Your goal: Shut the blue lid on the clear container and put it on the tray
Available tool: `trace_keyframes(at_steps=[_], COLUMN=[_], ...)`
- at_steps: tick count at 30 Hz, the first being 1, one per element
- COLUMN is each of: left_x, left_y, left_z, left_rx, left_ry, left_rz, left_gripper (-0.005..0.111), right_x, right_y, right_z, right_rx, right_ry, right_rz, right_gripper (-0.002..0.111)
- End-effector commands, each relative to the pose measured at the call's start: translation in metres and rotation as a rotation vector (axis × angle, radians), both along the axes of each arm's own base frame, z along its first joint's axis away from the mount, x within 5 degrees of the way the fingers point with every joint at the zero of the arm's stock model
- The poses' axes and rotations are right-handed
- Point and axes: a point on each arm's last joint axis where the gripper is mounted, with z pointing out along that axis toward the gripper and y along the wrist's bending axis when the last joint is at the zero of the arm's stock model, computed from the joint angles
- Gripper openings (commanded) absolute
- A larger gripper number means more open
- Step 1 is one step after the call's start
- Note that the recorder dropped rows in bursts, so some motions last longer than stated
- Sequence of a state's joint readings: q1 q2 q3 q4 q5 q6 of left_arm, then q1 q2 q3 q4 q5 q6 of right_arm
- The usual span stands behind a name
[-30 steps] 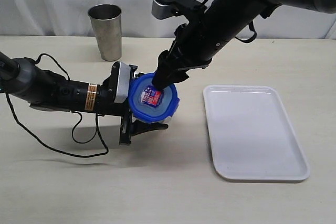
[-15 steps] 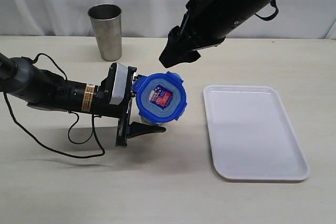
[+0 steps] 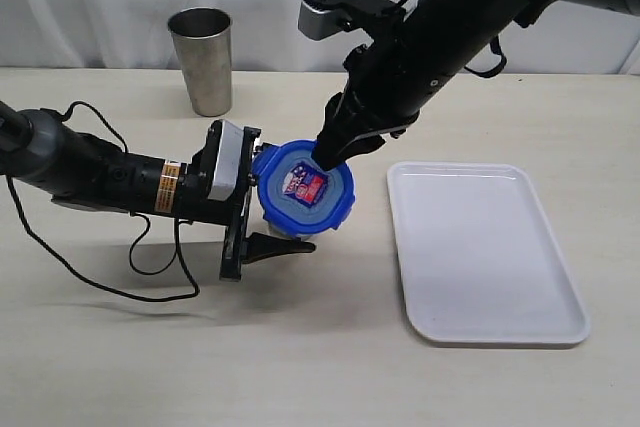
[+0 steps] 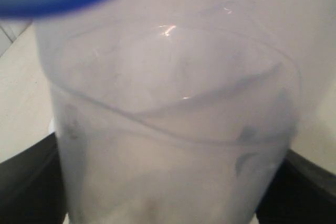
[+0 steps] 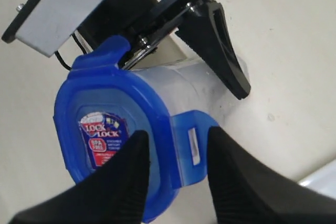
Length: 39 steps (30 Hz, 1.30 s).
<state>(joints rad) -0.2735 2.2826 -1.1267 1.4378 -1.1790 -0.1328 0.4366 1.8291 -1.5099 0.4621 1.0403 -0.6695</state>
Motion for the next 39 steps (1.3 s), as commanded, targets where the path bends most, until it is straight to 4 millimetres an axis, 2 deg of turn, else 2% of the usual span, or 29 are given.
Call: trace_keyframes(at_steps=[1,8,11,12,14,21,28,31,35,39], left_x=[0.001,0.001,0.001,0.001,0.001,0.001,0.001,0.003,0.005,0.013], left_y=[-0.001,-0.001,-0.001,-0.001,-0.001,-0.001,-0.001,-0.002,0.003,0.016], left_z=[0.008,0.008,0.008,0.008,0.008,0.008,0.008,0.010,0.010,0.011], left_rx=[-0.037,-0.037,-0.037,-0.037,-0.037,-0.036,-0.045,-0.060,-0.062,-0.074], left_ry=[-0.011,-0.011,-0.011,-0.011,-0.011,-0.011,-0.010,-0.007,-0.005,0.045], left_rz=[-0.007,-0.007,-0.007,-0.007,-0.007,-0.006,0.001,0.014,0.031,0.097], left_gripper=[0.000,0.000,0.000,0.000,0.000,0.000,0.000,0.000,0.000,0.000], right_x=[0.002,0.005,0.007,0.009,0.011,0.013,0.024,0.022,0.020,0.024], right_y=[0.000,0.004,0.004,0.005,0.006,0.008,-0.021,-0.023,-0.028,-0.035], right_z=[-0.008,-0.026,-0.039,-0.048,-0.059,-0.079,-0.052,-0.040,-0.040,-0.043], right_rx=[-0.013,-0.017,-0.039,-0.047,-0.056,-0.074,-0.105,-0.106,-0.158,-0.239], right_ry=[0.024,0.090,0.127,0.150,0.180,0.240,0.132,0.099,0.096,0.077], right_rz=[0.018,0.046,0.051,0.050,0.050,0.073,-0.044,-0.041,-0.034,-0.083], right_gripper=[0.036,0.034,0.023,0.013,0.004,0.004,0.004,0.004,0.004,0.004])
